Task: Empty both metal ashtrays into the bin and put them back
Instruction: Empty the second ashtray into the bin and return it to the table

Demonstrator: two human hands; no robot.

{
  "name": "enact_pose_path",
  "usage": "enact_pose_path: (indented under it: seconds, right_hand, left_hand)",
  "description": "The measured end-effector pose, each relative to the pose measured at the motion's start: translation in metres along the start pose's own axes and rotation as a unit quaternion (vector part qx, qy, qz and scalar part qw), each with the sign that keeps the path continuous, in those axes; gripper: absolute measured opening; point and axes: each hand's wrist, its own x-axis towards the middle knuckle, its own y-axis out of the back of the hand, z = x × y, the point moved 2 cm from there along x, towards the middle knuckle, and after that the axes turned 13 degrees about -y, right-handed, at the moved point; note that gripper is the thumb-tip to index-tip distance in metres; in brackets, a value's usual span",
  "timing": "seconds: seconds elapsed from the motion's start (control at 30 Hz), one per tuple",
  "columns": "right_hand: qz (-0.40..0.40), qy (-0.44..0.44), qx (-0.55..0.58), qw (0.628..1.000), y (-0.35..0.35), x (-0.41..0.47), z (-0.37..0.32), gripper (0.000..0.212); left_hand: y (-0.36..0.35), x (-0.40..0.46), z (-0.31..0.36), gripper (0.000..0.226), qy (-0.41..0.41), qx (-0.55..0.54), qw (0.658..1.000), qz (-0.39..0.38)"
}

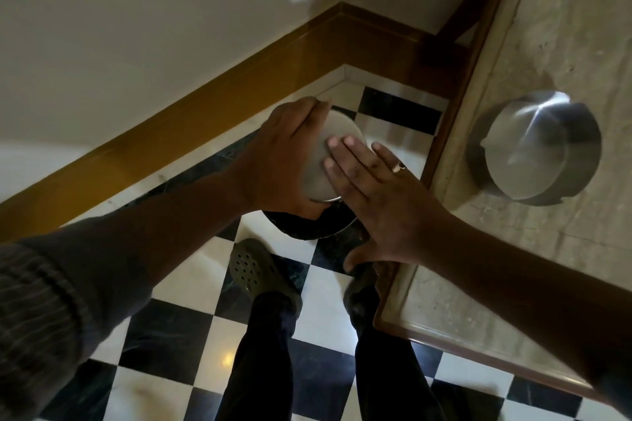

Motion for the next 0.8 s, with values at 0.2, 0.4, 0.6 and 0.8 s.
enact_pose_path:
  seconds: [0.2,0.4,0.6,0.8]
  right_hand:
    - [0.112,0.004,0.075,0.991,0.019,-0.002,-0.008,0.123]
    - [0.076,-0.013,0.035,0.996,0.007,-0.003,-0.025,0.128]
    - [0.055,-0.012,0.048,0.997,0.009,-0.001,-0.03,0.13]
    - [0.144,-0.011,0.029,0.989,0.018,-0.014,-0.024,0.12]
  left_hand:
    - [-0.01,-0.013,-0.005,0.133,0.034,-0.019,0.999,0.004]
    - [0.0,-0.011,0.009,0.123,0.025,-0.017,0.998,0.056]
    - [-0.01,-0.029,0.006,0.125,0.033,-0.031,0.998,0.04]
    - [-0.013,-0.031,0.016,0.134,0.002,-0.038,0.999,0.032]
